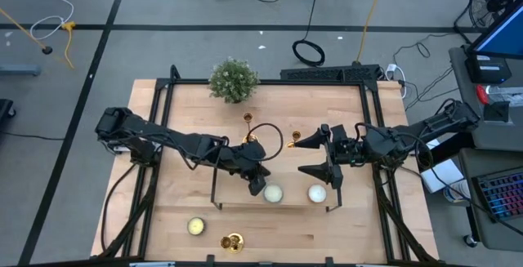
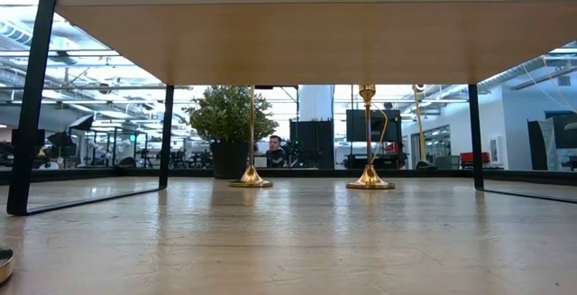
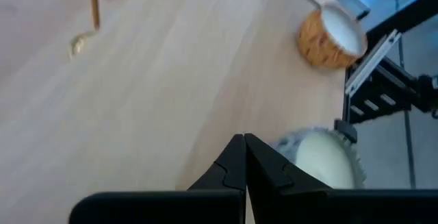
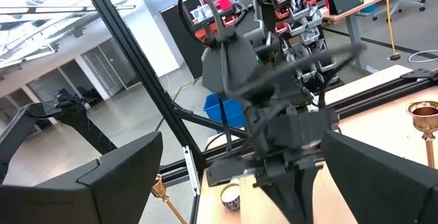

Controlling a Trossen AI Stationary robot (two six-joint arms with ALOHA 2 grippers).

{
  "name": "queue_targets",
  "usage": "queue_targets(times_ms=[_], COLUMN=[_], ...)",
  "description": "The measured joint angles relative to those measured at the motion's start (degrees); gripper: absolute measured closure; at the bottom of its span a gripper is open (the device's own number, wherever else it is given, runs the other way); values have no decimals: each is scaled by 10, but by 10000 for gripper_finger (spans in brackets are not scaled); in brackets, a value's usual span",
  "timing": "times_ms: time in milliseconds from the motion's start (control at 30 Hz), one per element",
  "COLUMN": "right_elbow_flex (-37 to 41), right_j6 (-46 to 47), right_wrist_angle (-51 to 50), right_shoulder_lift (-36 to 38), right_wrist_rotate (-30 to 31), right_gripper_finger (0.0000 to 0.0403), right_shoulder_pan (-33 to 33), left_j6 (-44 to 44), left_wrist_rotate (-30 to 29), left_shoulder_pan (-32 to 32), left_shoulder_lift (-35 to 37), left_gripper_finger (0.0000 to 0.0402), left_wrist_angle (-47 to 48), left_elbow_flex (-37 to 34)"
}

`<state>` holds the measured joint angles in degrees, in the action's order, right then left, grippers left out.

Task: Pick & Place candle stick holders
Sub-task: Put the top left candle holder on the shelf

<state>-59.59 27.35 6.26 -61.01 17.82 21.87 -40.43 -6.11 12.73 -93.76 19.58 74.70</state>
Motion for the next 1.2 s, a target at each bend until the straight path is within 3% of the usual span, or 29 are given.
queue_targets(times_ms=[433, 800, 1200], right_elbow_flex=[0, 0, 0], right_j6=[4, -2, -61], right_wrist_angle=[28, 32, 44], right_shoulder_lift=[0, 0, 0], right_wrist_rotate=[-2, -77, -76], right_gripper_finger=[9, 9, 9], right_shoulder_pan=[0, 0, -31], left_j6=[27, 21, -9], left_wrist_rotate=[-27, -28, -71], left_shoulder_pan=[-15, -14, 11], left_shoulder_lift=[14, 75, 140], left_gripper_finger=[401, 401, 401], left_wrist_angle=[32, 79, 209], left_elbow_flex=[58, 82, 82])
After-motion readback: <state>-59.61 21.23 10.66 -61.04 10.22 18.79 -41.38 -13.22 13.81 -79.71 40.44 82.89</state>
